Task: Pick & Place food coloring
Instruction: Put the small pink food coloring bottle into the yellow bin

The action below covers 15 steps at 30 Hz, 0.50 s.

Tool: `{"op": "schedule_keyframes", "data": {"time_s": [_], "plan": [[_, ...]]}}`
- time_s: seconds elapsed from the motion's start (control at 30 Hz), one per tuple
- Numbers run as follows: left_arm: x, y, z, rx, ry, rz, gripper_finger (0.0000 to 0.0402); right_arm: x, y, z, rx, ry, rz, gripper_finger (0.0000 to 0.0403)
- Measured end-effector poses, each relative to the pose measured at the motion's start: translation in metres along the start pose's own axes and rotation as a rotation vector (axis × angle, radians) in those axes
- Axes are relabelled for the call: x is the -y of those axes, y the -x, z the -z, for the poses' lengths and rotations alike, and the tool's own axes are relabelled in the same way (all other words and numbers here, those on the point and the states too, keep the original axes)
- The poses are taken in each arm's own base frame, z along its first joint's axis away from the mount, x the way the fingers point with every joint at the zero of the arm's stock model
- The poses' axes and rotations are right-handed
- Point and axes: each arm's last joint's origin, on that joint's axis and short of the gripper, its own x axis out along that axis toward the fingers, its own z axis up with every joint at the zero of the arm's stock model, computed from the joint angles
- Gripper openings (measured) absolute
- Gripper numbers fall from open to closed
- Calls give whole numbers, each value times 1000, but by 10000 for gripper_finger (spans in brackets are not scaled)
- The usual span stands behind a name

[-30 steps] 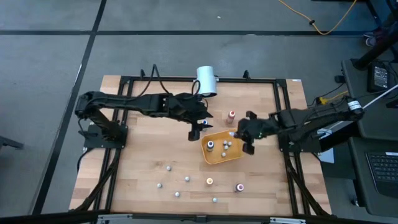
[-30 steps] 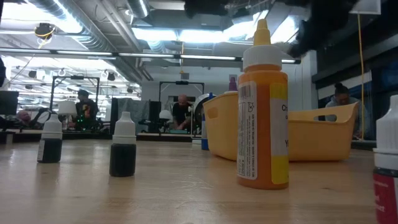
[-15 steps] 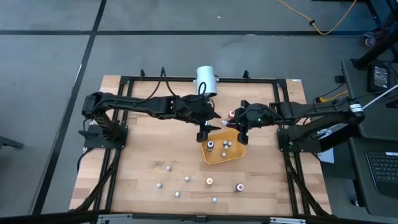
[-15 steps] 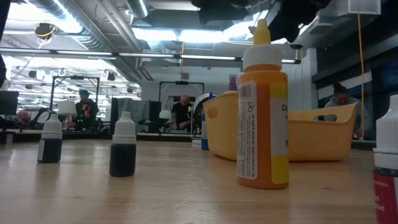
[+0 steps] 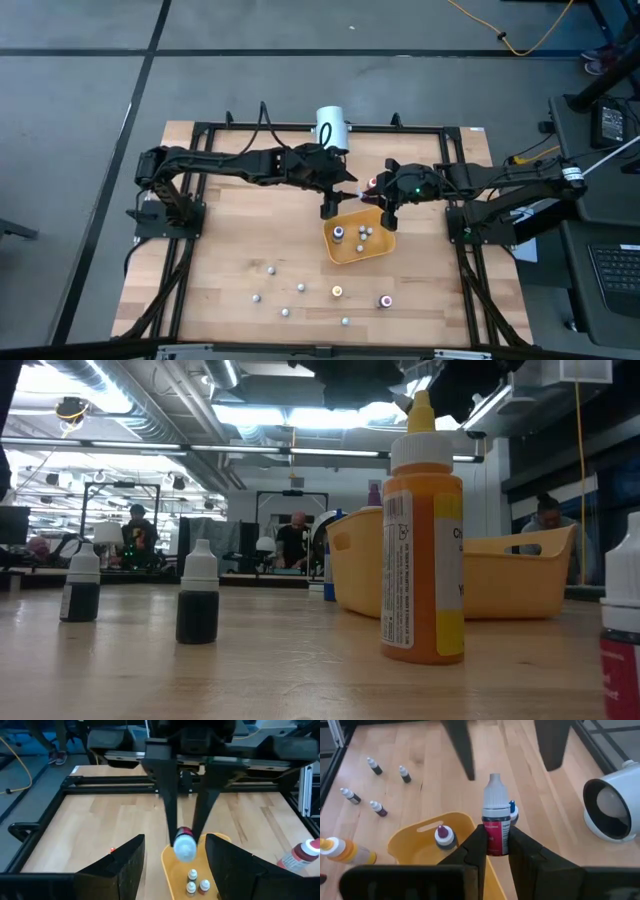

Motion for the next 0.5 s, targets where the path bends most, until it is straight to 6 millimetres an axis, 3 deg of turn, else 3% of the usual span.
{"op": "schedule_keyframes", "data": {"time_s": [0.5], "plan": [[0, -9, 5, -16, 9, 25, 188, 0, 0, -4, 37, 40, -3, 64]]}}
